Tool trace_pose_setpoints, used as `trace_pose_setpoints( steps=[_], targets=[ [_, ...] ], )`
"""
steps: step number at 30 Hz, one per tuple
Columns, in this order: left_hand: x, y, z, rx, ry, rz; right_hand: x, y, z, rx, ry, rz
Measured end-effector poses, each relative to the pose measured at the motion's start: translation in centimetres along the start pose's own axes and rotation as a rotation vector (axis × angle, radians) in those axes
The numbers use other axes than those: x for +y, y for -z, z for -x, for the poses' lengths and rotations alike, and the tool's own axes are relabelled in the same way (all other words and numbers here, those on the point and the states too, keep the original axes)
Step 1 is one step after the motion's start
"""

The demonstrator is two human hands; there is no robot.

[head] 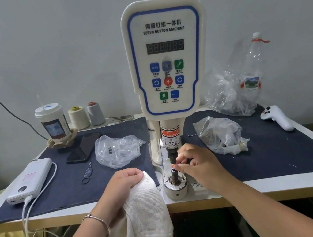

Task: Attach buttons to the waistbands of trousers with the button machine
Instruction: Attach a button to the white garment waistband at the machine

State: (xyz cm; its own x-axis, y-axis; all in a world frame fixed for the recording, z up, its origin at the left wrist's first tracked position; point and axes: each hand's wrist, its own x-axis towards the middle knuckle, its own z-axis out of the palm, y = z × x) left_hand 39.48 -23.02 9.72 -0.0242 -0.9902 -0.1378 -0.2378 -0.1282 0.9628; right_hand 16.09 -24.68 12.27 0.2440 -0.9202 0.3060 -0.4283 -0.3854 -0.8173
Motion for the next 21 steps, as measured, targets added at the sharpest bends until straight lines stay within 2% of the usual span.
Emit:
trace_pose_setpoints(
  steps=[12,21],
  targets=[
    [0.3,-0.2,0.2,0.018,-0.002,-0.023,-0.4,0.3,0.1,-0.018,0.115,0.131],
    [0.7,-0.2,0.5,0.023,0.002,-0.022,-0.6,1.1,0.6,0.016,0.089,0.1]
  ],
)
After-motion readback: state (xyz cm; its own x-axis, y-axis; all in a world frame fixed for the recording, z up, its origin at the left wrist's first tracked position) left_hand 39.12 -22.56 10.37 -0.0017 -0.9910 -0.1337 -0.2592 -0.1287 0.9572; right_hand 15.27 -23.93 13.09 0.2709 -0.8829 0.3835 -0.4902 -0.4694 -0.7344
